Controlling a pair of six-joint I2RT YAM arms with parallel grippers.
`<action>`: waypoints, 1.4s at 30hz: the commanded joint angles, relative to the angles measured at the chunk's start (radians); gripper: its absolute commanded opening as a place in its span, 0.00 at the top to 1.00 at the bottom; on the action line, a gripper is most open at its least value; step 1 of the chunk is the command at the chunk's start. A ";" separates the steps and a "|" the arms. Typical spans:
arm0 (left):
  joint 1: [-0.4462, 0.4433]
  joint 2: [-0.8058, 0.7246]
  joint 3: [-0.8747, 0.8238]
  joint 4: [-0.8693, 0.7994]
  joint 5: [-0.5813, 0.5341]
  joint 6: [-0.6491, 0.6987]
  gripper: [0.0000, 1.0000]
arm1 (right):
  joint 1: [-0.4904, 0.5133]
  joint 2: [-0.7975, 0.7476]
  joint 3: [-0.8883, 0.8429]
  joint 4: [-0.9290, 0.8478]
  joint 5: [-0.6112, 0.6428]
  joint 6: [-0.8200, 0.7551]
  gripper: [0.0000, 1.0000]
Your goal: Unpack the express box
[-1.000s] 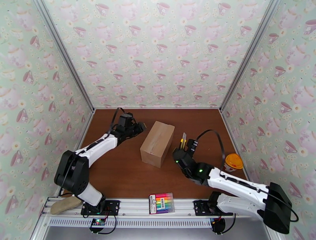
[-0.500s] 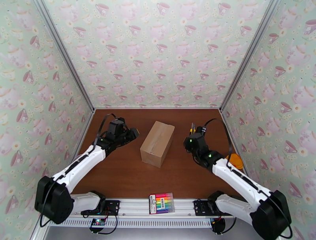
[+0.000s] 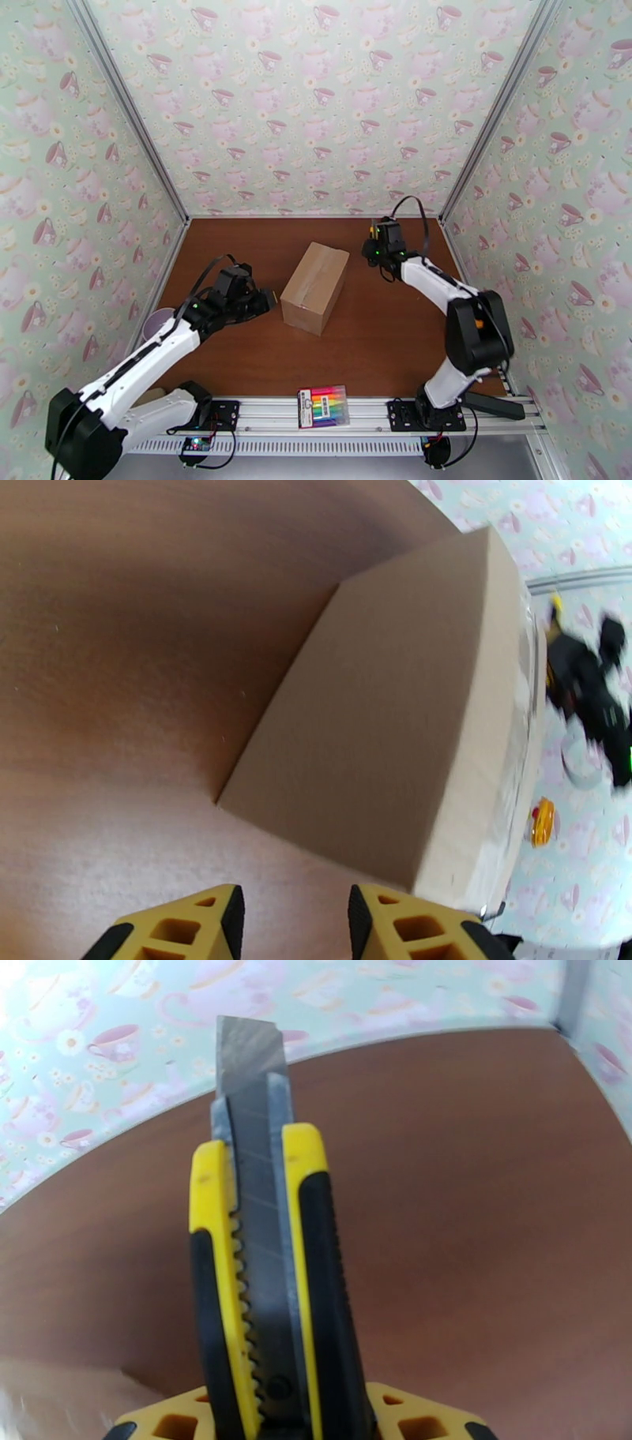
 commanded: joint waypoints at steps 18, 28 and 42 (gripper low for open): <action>-0.097 0.208 -0.068 0.337 0.130 -0.125 0.58 | 0.029 0.206 0.170 0.110 -0.182 -0.012 1.00; -0.053 0.319 -0.017 0.369 0.113 -0.119 0.59 | 0.035 0.098 -0.001 0.160 -0.156 0.009 1.00; 0.055 0.310 -0.018 0.331 0.077 -0.070 0.59 | 0.073 -0.135 -0.313 0.238 -0.105 0.107 1.00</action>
